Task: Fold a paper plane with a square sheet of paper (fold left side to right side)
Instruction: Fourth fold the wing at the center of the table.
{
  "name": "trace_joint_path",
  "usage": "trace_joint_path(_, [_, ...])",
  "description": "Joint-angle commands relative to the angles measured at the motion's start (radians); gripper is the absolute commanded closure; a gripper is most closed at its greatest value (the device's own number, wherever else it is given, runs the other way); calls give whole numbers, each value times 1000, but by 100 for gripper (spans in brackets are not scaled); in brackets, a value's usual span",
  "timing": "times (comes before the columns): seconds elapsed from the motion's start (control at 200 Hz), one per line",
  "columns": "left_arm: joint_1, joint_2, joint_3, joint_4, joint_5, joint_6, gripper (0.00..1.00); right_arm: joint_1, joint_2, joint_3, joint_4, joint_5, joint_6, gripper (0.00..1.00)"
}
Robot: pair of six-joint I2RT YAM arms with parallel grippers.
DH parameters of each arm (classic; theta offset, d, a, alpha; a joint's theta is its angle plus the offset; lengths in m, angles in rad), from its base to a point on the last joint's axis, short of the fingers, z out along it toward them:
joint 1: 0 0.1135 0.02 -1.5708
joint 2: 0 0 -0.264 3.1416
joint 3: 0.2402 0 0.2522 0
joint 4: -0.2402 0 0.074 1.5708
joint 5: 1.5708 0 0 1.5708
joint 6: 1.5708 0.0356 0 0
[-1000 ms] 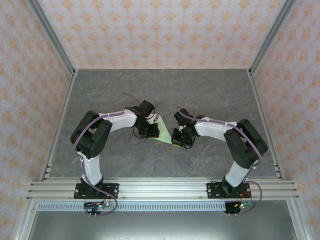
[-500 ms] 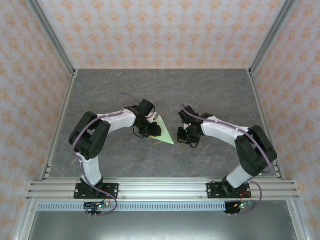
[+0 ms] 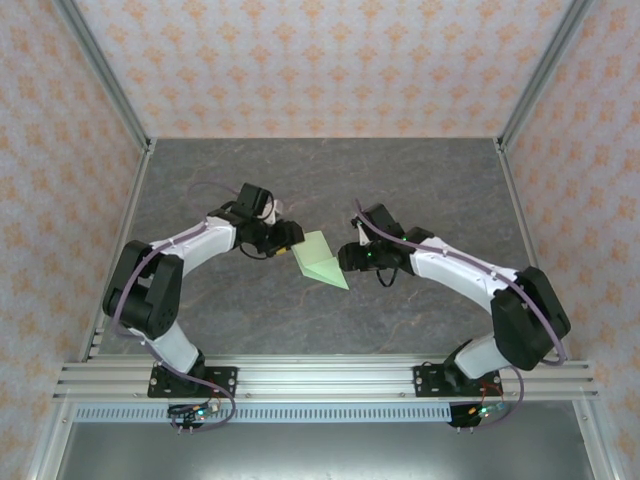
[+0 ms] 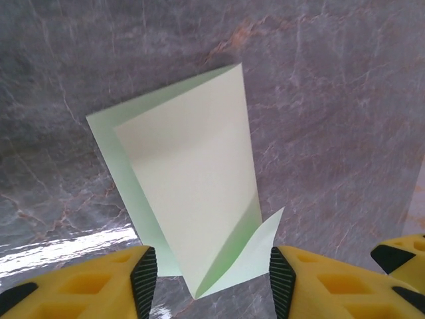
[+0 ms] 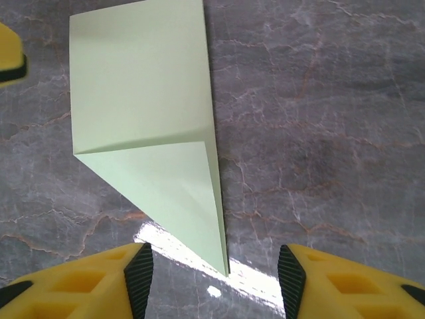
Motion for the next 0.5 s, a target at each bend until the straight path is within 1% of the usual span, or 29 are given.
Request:
trace_joint_path(0.0, [-8,20,-12,71,32,-50,47,11,-10,-25,88,-14,-72,44])
trace_joint_path(0.095, [-9,54,-3,86,51,-61,46,52,-43,-52,108,12,-119,44])
trace_joint_path(0.185, [-9,79,-2,119,65,-81,46,104,-44,-55,106,40,-156,43])
trace_joint_path(0.335, [-10,112,7,170,91,-125,46,205,8,-41,105,143,-208,40])
trace_joint_path(0.495, [-10,116,19,184,103,-158,46,241,97,-8,130,188,-224,39])
